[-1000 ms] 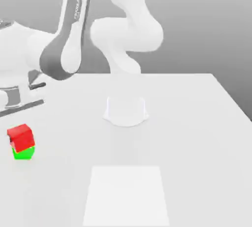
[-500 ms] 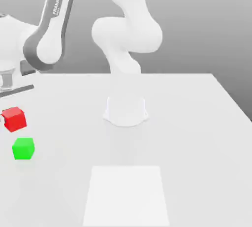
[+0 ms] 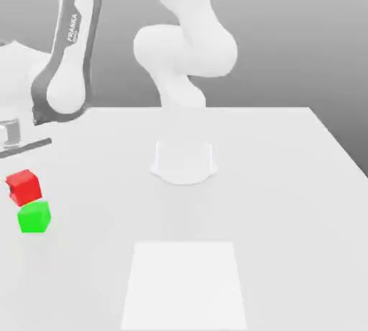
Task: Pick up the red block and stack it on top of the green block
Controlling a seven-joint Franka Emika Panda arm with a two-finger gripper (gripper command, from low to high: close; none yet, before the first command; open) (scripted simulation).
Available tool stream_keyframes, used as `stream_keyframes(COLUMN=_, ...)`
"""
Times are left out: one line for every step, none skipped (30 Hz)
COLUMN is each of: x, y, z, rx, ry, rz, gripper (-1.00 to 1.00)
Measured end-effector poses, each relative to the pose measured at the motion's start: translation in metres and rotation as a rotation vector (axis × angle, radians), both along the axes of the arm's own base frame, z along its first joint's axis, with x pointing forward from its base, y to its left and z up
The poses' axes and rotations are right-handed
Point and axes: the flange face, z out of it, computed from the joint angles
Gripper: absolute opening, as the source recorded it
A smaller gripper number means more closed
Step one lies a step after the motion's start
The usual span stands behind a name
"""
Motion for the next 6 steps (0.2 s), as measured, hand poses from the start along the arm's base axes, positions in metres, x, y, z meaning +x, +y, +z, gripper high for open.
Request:
stream_keyframes(x=0.000, y=0.001, z=-0.004, rx=0.002, ry=0.003, rz=0.000, gripper=-1.00)
stream_keyframes(x=-0.001, y=0.001, z=-0.008, rx=0.004, ry=0.007, rz=0.001, gripper=-1.00)
stream_keyframes(x=-0.001, y=0.002, z=-0.011, rx=0.006, ry=0.011, rz=0.002, gripper=-1.00)
stream_keyframes(x=-0.002, y=0.003, z=-0.015, rx=0.008, ry=0.016, rz=0.003, gripper=-1.00)
stream_keyframes(x=-0.003, y=0.003, z=-0.020, rx=0.010, ry=0.021, rz=0.004, gripper=-1.00)
stream_keyframes(x=-0.003, y=0.004, z=-0.023, rx=0.012, ry=0.025, rz=0.005, gripper=1.00)
